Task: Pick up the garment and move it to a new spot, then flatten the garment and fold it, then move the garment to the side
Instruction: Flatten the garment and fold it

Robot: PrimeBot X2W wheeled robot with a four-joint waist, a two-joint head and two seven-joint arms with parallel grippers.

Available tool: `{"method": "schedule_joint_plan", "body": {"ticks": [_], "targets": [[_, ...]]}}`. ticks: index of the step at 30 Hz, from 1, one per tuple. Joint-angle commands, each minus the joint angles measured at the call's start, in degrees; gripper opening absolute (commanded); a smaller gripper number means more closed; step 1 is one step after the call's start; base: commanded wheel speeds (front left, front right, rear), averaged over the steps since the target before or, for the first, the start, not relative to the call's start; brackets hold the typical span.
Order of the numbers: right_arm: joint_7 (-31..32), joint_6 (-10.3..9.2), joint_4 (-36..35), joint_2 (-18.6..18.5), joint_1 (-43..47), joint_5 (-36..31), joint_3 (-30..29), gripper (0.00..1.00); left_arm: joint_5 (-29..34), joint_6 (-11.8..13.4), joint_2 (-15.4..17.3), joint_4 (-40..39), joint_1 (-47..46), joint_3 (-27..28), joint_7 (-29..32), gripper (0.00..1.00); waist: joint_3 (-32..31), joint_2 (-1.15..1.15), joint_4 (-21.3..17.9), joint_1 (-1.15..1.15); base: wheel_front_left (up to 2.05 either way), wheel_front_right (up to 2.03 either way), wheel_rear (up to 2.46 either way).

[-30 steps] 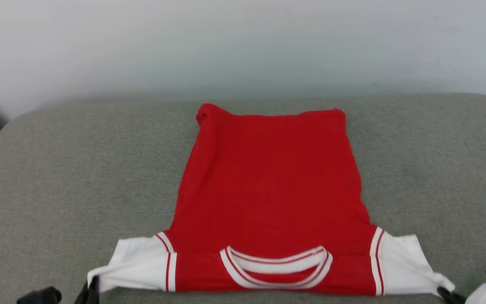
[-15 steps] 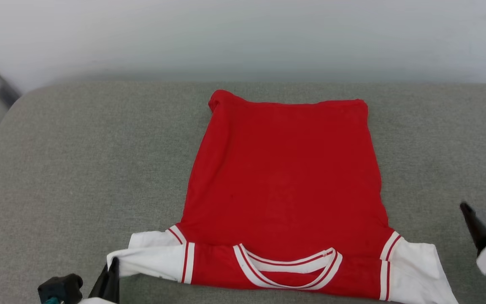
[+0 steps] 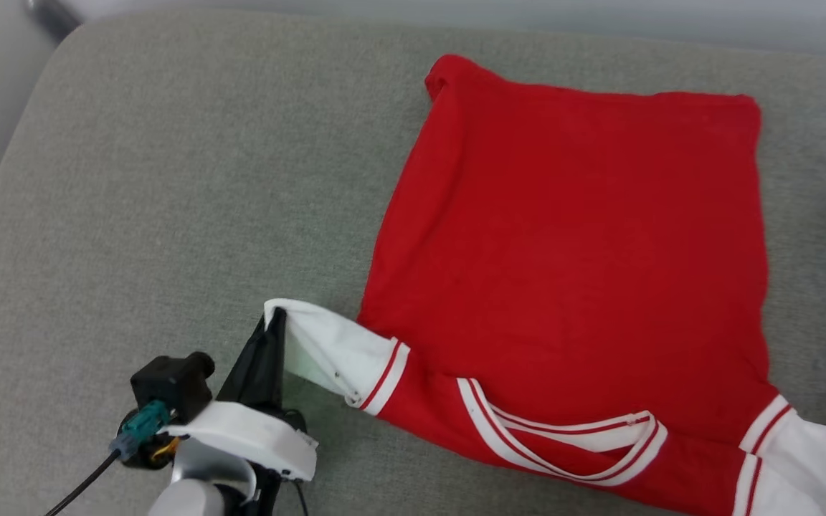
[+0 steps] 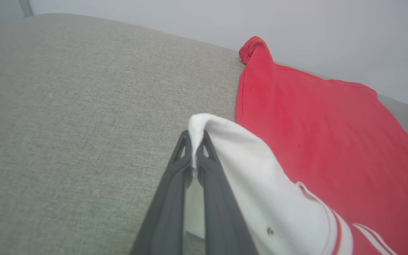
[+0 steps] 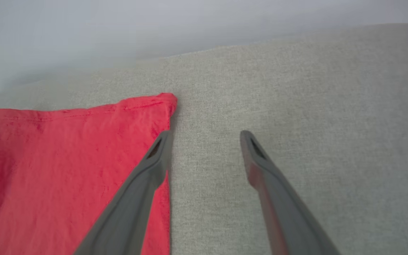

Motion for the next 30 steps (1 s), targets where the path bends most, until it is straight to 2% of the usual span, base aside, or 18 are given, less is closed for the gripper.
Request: {"method": "schedule_joint_plan", "body": {"ticks": [1, 5, 11, 19, 20, 21, 22, 25, 30], "targets": [[2.5, -0.02, 1.7, -0.4, -2.7, -1.4, -0.1, 1.0, 0.5, -0.6, -0.4, 0.1, -2.1, -0.5, -0.8, 0.0, 5.1, 0.0, 4.6, -0.01, 0.0, 0.0, 0.0], [8.7, -0.02, 4.3, -1.4, -10.2, -5.6, -1.3, 1.0, 1.0, -2.1, -1.7, 0.6, -5.5, -2.1, -2.1, 0.0, 9.1, 0.0, 7.6, -0.01, 0.0, 0.0, 0.0], [14.3, -0.02, 5.9, -0.4, -15.4, -9.9, -2.9, 1.0, 1.2, -3.3, -3.4, 1.8, -8.3, -3.2, -4.3, 0.0, 12.6, 0.0, 9.8, -0.01, 0.0, 0.0, 0.0], [20.3, -0.06, 10.0, 1.4, -12.0, -12.5, -5.2, 1.0, 1.3, -3.9, -4.5, 3.5, -9.6, -4.1, -5.7, 0.0, 14.1, 0.0, 10.3, -0.01, 0.0, 0.0, 0.0], [20.9, -0.06, 10.2, 1.6, -11.3, -12.7, -5.6, 0.51, 1.4, -4.0, -4.4, 3.6, -9.7, -4.2, -5.8, 0.0, 14.1, 0.0, 10.3, -0.01, 0.0, 0.0, 0.0], [21.4, -0.06, 10.5, 1.9, -10.6, -12.8, -5.9, 0.31, 1.4, -4.1, -4.4, 3.8, -9.9, -4.2, -5.9, 0.0, 14.1, 0.0, 10.4, -0.01, 0.0, 0.0, 0.0], [21.8, -0.06, 10.6, 2.2, -10.2, -12.6, -6.1, 0.0, 1.3, -4.1, -4.4, 3.8, -10.0, -4.1, -5.9, 0.0, 14.1, 0.0, 10.4, -0.01, 0.0, 0.0, 0.0], [21.2, -0.05, 9.7, 3.0, -9.7, -12.2, -5.9, 0.0, 1.3, -4.2, -4.1, 4.2, -10.4, -4.0, -6.0, 0.0, 14.1, 0.0, 10.3, -0.01, 0.0, 0.0, 0.0], [16.9, -0.03, 6.8, 1.8, -10.6, -10.7, -3.4, 0.0, 1.3, -3.8, -3.7, 4.7, -10.5, -3.8, -6.3, 0.0, 12.3, 0.0, 9.7, -0.01, 0.0, 0.0, 0.0]]}}
